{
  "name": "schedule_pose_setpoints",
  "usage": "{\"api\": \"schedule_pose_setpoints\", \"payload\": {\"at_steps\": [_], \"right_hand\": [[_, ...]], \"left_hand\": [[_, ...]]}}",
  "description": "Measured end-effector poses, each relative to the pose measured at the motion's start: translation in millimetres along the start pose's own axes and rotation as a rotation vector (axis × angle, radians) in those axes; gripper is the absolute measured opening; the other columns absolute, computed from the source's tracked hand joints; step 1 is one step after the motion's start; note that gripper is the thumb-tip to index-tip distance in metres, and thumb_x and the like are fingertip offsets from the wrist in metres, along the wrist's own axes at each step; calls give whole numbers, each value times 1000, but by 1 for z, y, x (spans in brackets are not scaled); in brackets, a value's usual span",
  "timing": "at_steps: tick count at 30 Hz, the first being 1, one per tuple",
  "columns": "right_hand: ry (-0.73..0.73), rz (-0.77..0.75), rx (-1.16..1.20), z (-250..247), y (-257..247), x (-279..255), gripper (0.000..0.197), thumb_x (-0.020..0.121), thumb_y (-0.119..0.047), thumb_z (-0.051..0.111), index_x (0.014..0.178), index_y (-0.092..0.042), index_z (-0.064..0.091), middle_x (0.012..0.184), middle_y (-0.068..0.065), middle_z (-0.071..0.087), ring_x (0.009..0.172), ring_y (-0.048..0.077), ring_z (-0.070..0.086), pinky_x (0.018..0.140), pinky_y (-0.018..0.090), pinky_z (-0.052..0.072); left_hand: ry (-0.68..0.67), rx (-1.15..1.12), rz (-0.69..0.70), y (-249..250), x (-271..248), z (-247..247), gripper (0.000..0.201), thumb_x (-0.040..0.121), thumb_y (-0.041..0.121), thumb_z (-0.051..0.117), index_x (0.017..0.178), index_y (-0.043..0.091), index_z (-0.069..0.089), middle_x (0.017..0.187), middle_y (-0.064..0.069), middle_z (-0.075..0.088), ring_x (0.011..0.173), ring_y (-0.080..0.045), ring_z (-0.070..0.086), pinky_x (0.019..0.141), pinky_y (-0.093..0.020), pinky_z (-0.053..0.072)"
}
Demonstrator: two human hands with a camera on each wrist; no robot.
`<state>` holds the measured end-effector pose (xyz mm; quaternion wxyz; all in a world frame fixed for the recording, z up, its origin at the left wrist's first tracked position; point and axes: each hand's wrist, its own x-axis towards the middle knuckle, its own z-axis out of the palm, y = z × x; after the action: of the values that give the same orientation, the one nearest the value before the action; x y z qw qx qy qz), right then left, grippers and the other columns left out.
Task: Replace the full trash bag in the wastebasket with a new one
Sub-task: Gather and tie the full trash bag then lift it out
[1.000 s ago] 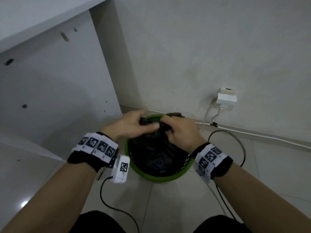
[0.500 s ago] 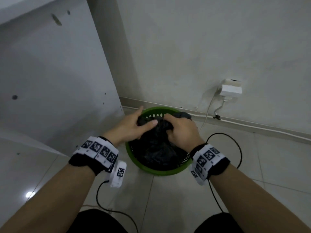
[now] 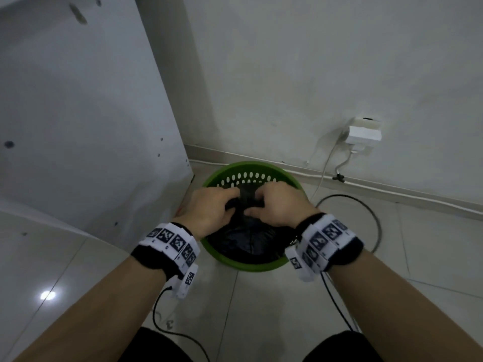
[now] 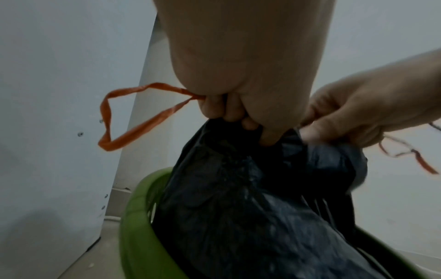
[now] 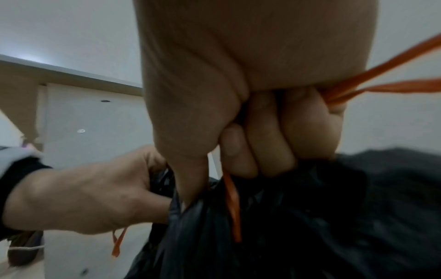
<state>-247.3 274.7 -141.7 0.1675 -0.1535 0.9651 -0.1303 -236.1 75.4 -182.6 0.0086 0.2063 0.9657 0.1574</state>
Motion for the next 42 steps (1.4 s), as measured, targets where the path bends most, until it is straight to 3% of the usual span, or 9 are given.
{"api": "schedule_pose_setpoints", "payload": {"at_steps": [4, 7, 9, 12, 19, 26, 32, 36, 42], "right_hand": [[46, -61, -93, 19, -5, 7, 17, 84, -37, 62, 80, -22, 55, 81, 0, 63, 82, 28, 65, 64, 33, 43], [278, -190, -200, 36, 0, 5, 18, 87, -33, 57, 98, -19, 58, 79, 3, 68, 73, 31, 65, 55, 31, 37], [366, -284, -194, 46, 3, 4, 16, 85, -28, 58, 97, -18, 58, 67, 2, 65, 59, 31, 62, 46, 31, 41], [481, -364, -146, 57, 10, 0, 14, 80, -23, 62, 92, -17, 57, 59, 1, 61, 49, 30, 59, 40, 33, 45], [206, -101, -256, 40, 17, 3, 55, 81, -59, 63, 121, -22, 53, 94, 4, 70, 87, 29, 68, 64, 35, 47], [379, -124, -285, 71, 5, 14, 22, 68, -20, 74, 86, -17, 62, 46, 2, 55, 38, 26, 55, 42, 23, 23], [-34, -83, -71, 68, 4, 3, 46, 85, -43, 61, 126, -24, 49, 103, 5, 69, 95, 30, 67, 71, 36, 51], [55, 7, -11, 40, 15, 9, 79, 83, -54, 66, 149, -27, 32, 119, 8, 66, 110, 31, 63, 85, 41, 53], [-52, 55, -81, 67, -1, 31, 24, 83, -43, 66, 91, -21, 61, 97, 4, 67, 95, 29, 67, 73, 35, 46]], "left_hand": [[-106, -226, -76, -13, -12, -8, 62, 79, 65, 53, 136, 44, 43, 115, 3, 70, 101, -20, 68, 84, -38, 57], [-126, -597, -308, -20, -5, -18, 68, 85, 65, 54, 144, 36, 39, 75, 1, 74, 66, -13, 70, 66, -33, 58], [-269, -554, -349, -20, 6, -19, 64, 83, 64, 61, 135, 29, 49, 55, 1, 68, 47, -12, 64, 55, -27, 50], [-525, -313, -336, -10, 15, -7, 35, 80, 55, 71, 95, 23, 67, 74, 0, 72, 66, -15, 70, 62, -26, 52], [-104, -154, -163, -21, 2, 24, 22, 76, 37, 53, 95, 31, 62, 89, 1, 72, 85, -28, 67, 71, -39, 56], [-386, -686, -429, -16, -4, 22, 55, 78, 76, 54, 98, 27, 72, 75, -1, 77, 73, -11, 73, 83, -32, 55], [-314, -449, -434, -13, -5, 49, 18, 89, 34, 68, 103, 23, 72, 84, 6, 74, 80, -13, 69, 68, -22, 50], [-172, -342, -323, -15, -7, 50, 20, 89, 29, 67, 107, 23, 73, 101, 7, 72, 93, -13, 64, 76, -23, 49], [-211, -74, -187, -15, -8, 49, 21, 90, 37, 61, 107, 29, 71, 103, 4, 73, 99, -22, 66, 82, -35, 54]]}}
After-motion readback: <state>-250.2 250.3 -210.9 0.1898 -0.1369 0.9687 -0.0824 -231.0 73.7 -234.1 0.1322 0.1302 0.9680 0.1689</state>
